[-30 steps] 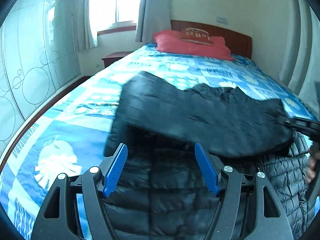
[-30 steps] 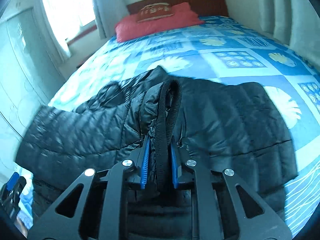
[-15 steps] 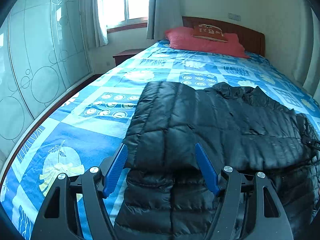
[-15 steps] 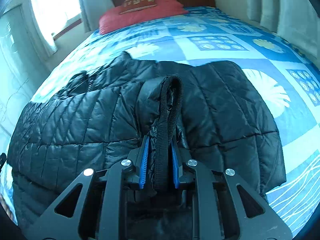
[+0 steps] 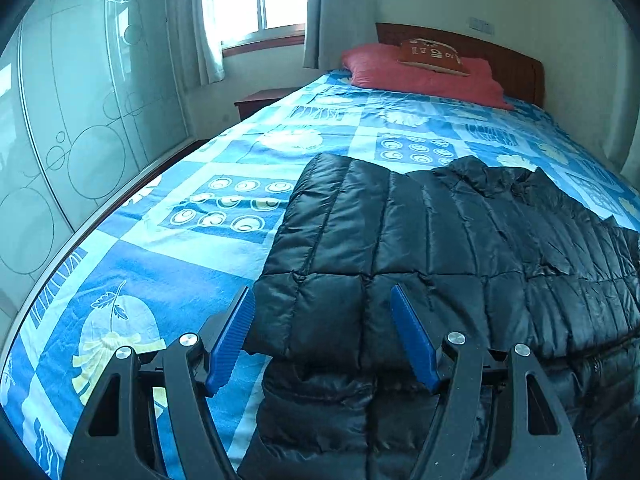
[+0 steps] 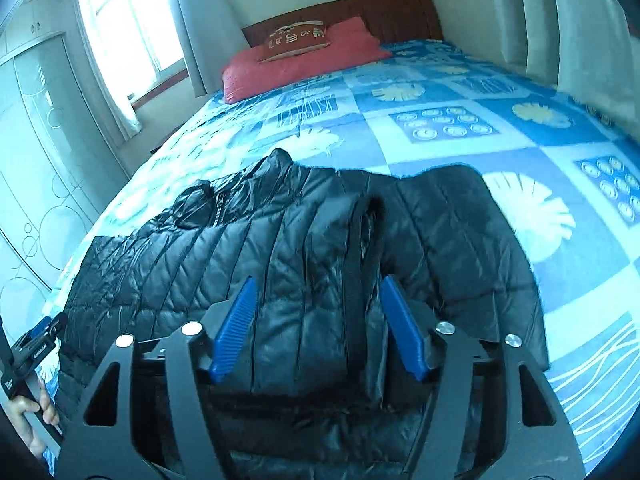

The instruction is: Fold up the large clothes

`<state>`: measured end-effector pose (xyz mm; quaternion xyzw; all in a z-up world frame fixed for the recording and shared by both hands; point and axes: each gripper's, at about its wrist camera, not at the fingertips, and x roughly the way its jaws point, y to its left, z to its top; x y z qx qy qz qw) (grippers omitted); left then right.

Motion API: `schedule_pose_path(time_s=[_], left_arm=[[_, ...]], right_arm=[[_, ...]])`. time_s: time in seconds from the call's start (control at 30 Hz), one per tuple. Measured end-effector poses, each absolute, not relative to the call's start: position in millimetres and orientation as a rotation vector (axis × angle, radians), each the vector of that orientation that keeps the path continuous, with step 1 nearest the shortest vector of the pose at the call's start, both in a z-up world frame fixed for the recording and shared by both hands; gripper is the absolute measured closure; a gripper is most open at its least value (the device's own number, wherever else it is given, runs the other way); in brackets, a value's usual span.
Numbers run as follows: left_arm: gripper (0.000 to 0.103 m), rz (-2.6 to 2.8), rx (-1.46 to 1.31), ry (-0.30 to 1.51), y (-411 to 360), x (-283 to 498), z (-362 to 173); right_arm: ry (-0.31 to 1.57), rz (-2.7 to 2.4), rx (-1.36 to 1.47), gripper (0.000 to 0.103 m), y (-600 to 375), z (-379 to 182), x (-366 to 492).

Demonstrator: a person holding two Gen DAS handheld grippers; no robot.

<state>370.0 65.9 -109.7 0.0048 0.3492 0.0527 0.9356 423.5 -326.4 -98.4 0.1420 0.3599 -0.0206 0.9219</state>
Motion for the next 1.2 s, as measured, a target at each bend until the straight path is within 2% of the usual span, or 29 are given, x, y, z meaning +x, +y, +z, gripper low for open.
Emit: schedule_pose_path(time_s=[0.07, 0.1, 0.13, 0.23, 0.4, 0.5, 0.6, 0.8, 0.87, 0.97, 1.03, 1.2], left_arm=[[0.034, 0.115, -0.002, 0.721, 68.9, 372.9, -111.4], [0.034, 0.117, -0.007, 0.724, 70.2, 373.7, -112.1], [0.034, 0.120, -0.013, 0.727, 71.9, 374.4, -112.6], [0.034, 0.124, -0.010, 0.722, 74.8, 376.1, -111.4], [0.034, 0.126, 0.005, 0.702, 73.6, 380.8, -108.2], [0.034, 0.126, 0.008, 0.701, 71.2, 385.8, -108.1], [0.034, 0.118, 0.017, 0.697, 66.2, 392.2, -109.5], [0.034, 0.074, 0.025, 0.713, 54.6, 397.8, -113.3], [0.034, 0.049, 0.024, 0.714, 49.1, 396.8, -111.1], [0.034, 0.018, 0.023, 0.697, 43.9, 393.9, -102.6], [0.034, 0.003, 0.007, 0.676, 43.2, 394.1, -94.5], [0.034, 0.023, 0.013, 0.667, 44.5, 417.5, -87.8]], right_arm=[[0.776, -0.063, 0.294, 0.038, -330.4, -106.2, 434.2], [0.799, -0.071, 0.293, 0.052, -331.8, -111.1, 438.6], [0.819, -0.075, 0.297, 0.082, -332.5, -115.0, 441.7], [0.753, -0.054, 0.324, 0.085, -330.9, -102.3, 433.4], [0.594, -0.052, 0.250, 0.086, -324.3, -56.6, 415.7], [0.584, -0.091, 0.266, 0.086, -343.8, -50.5, 417.8], [0.642, -0.138, 0.291, 0.085, -371.7, -67.8, 425.2], [0.848, -0.169, 0.312, 0.082, -395.9, -137.1, 438.7], [0.852, -0.164, 0.276, 0.080, -391.8, -143.8, 438.3], [0.853, -0.157, 0.259, 0.069, -386.5, -133.5, 435.8], [0.810, -0.196, 0.236, 0.056, -383.7, -116.3, 427.5], [0.705, -0.236, 0.220, 0.054, -384.1, -85.0, 433.7]])
